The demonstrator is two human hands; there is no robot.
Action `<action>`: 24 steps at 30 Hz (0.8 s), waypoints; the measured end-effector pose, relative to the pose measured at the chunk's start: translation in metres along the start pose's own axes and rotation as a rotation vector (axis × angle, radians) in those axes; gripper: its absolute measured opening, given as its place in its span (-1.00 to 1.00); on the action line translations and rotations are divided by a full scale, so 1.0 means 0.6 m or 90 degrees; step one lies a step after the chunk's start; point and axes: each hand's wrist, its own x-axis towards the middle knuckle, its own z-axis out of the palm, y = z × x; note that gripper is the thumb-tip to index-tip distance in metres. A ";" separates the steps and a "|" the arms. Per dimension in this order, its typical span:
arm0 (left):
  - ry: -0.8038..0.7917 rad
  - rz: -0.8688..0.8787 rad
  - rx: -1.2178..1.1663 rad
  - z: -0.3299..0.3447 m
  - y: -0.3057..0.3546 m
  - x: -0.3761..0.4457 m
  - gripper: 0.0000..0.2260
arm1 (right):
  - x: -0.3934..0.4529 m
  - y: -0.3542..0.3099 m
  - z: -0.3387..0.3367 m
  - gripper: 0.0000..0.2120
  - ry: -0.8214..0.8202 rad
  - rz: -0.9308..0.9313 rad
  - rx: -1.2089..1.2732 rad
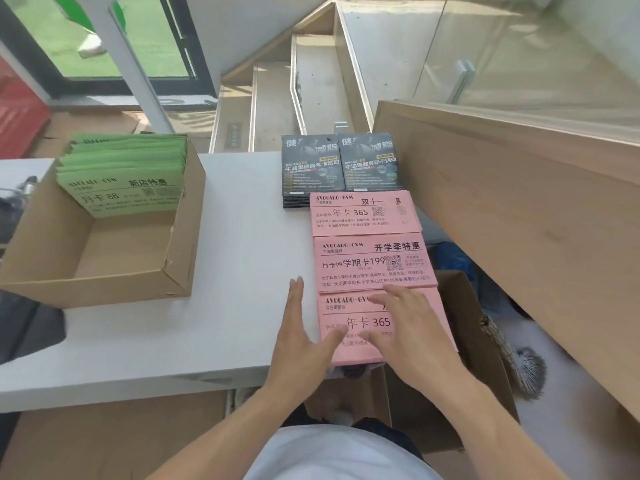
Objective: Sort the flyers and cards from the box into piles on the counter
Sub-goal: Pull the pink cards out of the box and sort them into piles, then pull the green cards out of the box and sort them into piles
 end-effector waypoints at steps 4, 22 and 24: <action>0.105 0.041 -0.029 -0.073 0.005 0.002 -0.28 | 0.035 -0.066 0.029 -0.46 -0.005 -0.065 0.041; 0.368 0.121 0.198 -0.546 -0.054 0.175 -0.59 | 0.268 -0.452 0.129 -0.53 0.015 -0.286 0.046; 0.319 0.151 0.319 -0.596 -0.068 0.220 -0.51 | 0.304 -0.486 0.146 -0.48 0.029 -0.263 0.046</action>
